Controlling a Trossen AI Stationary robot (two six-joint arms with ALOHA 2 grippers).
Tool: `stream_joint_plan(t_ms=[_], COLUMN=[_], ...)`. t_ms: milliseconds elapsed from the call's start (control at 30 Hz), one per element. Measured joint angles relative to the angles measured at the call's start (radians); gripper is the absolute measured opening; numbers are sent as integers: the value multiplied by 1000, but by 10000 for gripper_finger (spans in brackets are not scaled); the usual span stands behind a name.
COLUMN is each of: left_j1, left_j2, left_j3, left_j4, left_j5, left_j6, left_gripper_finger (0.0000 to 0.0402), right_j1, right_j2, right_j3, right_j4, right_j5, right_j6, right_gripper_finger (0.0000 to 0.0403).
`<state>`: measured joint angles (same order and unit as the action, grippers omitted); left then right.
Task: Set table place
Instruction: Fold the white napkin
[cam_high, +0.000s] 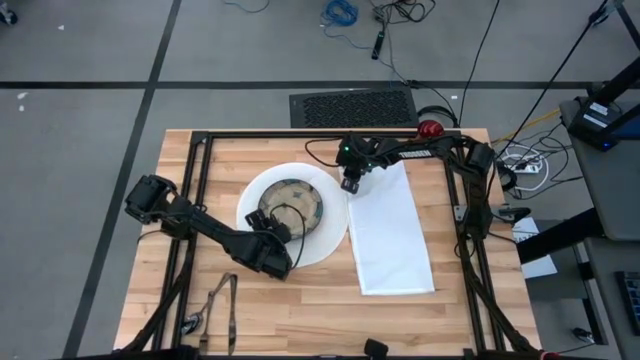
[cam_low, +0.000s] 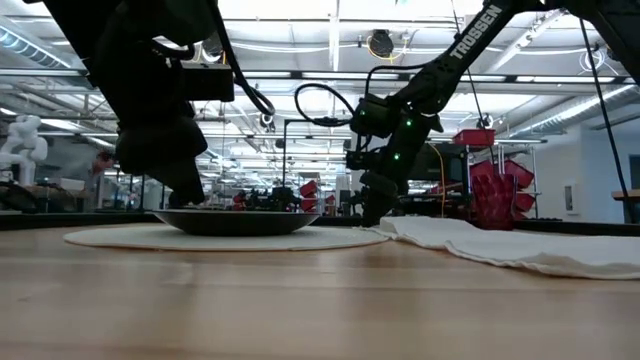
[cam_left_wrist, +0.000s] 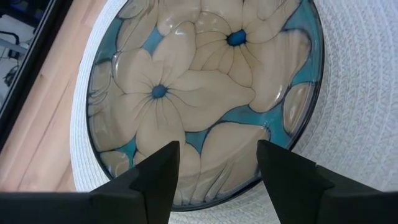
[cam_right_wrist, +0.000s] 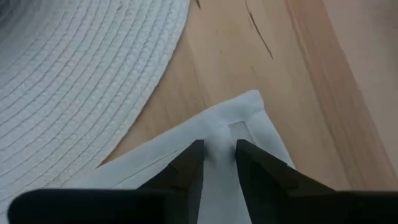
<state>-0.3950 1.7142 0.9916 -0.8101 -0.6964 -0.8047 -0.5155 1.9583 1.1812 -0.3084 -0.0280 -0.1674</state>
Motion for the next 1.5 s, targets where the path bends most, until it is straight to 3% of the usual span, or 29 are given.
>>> stream_joint_plan(t_ms=[667, 933, 1500], left_j1=[0, 0, 0], left_j2=[0, 0, 0], left_j3=[0, 0, 0], left_j4=[0, 0, 19], left_j5=[0, 0, -1], left_j6=[0, 0, 1], left_gripper_finger=[201, 201, 201], right_j1=[-2, -2, 0], right_j2=[0, -8, -73], right_j3=[0, 0, 0], right_j4=[53, 39, 114], right_j5=[32, 32, 54], right_j6=[-2, -2, 25], right_gripper_finger=[41, 3, 0])
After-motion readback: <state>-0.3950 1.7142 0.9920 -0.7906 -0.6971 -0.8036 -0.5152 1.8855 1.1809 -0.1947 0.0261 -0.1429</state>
